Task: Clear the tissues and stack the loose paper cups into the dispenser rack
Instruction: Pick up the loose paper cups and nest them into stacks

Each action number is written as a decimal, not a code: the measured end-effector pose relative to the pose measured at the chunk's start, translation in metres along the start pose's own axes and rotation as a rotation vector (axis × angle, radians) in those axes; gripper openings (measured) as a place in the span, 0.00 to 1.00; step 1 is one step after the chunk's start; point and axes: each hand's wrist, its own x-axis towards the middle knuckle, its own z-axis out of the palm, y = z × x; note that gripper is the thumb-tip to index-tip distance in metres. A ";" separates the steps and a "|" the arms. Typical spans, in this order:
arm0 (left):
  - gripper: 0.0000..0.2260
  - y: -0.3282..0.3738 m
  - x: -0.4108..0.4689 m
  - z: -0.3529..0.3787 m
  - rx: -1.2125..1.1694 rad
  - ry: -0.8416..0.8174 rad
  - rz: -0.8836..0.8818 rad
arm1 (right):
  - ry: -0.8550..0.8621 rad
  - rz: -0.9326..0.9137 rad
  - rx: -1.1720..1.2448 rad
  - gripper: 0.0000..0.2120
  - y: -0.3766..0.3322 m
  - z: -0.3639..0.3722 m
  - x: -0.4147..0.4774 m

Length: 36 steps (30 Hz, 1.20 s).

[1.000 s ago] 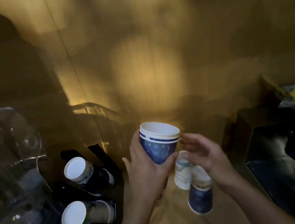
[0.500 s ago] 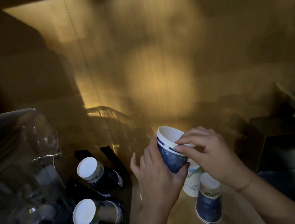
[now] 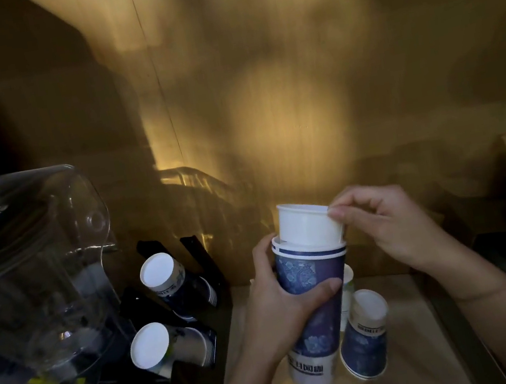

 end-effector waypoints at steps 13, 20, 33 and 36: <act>0.39 -0.011 -0.016 -0.027 0.200 0.053 0.023 | 0.061 -0.027 0.022 0.08 0.008 -0.007 0.013; 0.38 -0.003 -0.021 -0.034 0.434 0.111 0.060 | -0.200 -0.349 -0.913 0.40 0.032 -0.003 0.002; 0.38 -0.008 -0.022 -0.027 0.420 0.030 0.030 | 0.170 -0.507 -1.427 0.33 0.078 0.023 -0.010; 0.38 -0.008 -0.021 -0.027 0.376 0.018 0.021 | 0.198 -0.501 -1.394 0.33 0.089 0.018 -0.010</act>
